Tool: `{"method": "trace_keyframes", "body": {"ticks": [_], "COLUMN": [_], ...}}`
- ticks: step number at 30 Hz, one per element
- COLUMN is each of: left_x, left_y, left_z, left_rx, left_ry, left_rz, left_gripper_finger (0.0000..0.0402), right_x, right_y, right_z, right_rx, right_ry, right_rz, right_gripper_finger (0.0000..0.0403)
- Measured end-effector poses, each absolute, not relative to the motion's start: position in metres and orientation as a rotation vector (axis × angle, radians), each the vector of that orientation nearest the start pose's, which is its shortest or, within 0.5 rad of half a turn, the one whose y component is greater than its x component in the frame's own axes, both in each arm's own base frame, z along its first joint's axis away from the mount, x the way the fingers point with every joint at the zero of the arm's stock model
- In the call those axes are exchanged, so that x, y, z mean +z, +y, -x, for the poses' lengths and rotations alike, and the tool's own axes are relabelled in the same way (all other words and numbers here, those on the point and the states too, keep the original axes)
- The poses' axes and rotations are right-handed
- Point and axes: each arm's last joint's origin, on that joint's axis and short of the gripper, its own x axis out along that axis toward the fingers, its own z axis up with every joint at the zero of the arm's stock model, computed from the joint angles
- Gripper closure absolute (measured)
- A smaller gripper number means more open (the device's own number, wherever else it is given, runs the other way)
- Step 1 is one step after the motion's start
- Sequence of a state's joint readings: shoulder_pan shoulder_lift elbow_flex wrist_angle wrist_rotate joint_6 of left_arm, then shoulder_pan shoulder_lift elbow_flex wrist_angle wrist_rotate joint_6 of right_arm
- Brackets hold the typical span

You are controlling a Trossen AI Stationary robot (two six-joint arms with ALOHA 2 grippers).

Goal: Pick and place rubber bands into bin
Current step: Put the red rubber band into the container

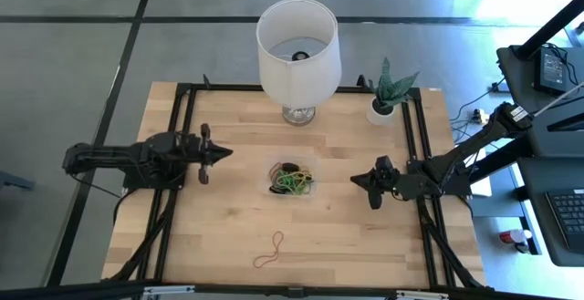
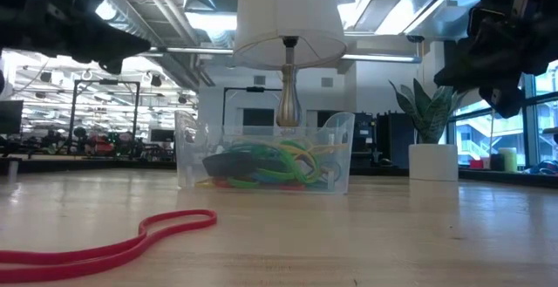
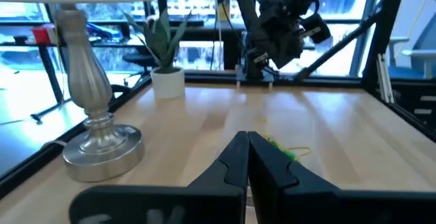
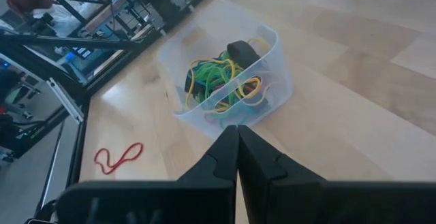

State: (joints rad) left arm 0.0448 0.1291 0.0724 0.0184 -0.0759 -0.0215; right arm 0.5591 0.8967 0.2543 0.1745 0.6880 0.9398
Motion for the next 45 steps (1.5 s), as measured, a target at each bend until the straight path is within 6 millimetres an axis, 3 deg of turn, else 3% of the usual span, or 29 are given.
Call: {"method": "trace_keyframes", "body": {"ticks": [9,18,23,28,38,45], "left_x": [0.168,0.166,0.166,0.166,0.166,0.166], "left_y": [0.005,0.004,0.004,0.004,0.004,0.004], "left_z": [-0.097,-0.098,-0.098,-0.098,-0.098,-0.098], "left_rx": [0.082,0.039,0.043,0.045,0.046,0.046], "left_ry": [-0.026,-0.004,0.002,0.003,0.004,0.004], "left_rz": [-0.038,-0.024,0.005,0.005,0.005,0.005], "left_gripper_finger": [0.0400,0.0399,0.0398,0.0398,0.0398,0.0398], "right_x": [0.178,0.224,0.231,0.218,0.173,0.140], "right_y": [0.075,0.092,0.112,0.136,0.192,0.236], "right_z": [-0.155,-0.180,-0.202,-0.215,-0.227,-0.263], "right_rx": [-0.258,-0.177,-0.126,-0.070,-0.015,-0.073], "right_ry": [0.232,0.191,0.261,0.395,0.545,0.578], "right_rz": [-0.678,-0.402,-0.219,-0.134,-0.210,-0.226], "right_gripper_finger": [0.0391,0.0399,0.0399,0.0399,0.0398,0.0390]}}
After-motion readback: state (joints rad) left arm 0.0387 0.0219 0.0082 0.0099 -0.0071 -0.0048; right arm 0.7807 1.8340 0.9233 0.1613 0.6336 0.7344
